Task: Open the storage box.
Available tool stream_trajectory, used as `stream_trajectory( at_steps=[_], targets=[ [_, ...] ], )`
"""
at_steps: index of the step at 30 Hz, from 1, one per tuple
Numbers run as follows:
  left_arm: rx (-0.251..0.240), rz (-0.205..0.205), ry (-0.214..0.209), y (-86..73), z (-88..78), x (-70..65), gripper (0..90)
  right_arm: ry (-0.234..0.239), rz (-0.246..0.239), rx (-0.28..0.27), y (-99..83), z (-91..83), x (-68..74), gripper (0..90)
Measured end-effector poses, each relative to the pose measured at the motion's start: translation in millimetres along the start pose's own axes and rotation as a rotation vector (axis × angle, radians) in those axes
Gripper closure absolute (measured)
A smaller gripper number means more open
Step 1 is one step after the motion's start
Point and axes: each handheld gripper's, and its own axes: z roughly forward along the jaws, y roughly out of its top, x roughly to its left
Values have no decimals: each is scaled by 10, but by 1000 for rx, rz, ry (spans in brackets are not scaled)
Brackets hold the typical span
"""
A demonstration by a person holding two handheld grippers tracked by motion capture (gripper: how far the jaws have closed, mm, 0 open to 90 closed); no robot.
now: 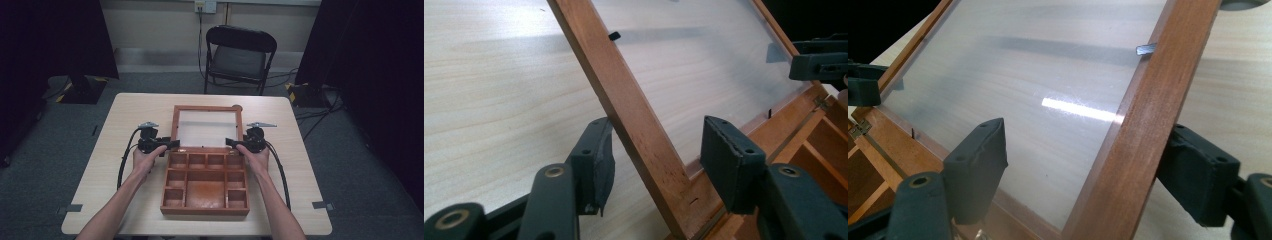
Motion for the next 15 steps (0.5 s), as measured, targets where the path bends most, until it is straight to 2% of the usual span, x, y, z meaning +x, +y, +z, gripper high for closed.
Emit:
stream_trajectory(
  at_steps=[4, 6, 7, 8, 9, 11, 15],
  targets=[
    [3, -16, -12, -9, 7, 27, 463, 3, 15, 9, -5, 8, -11, 220],
    [8, 20, 34, -6, 7, 1, 453, 8, 30, 14, -17, 18, -23, 206],
    [24, 26, 52, -2, 11, -11, 476, -11, 31, 24, -20, 24, -22, 172],
    [28, 20, 45, -7, 26, -5, 484, -19, 38, 45, -31, 40, -32, 168],
    [24, 14, 38, -14, 29, 7, 475, 2, 73, 52, -57, 56, -72, 169],
    [27, 5, 32, -20, 23, 26, 460, 25, 92, 42, -96, 66, -108, 173],
    [17, -3, 38, -33, 24, 35, 436, 19, 89, 47, -88, 59, -101, 173]
  ],
)
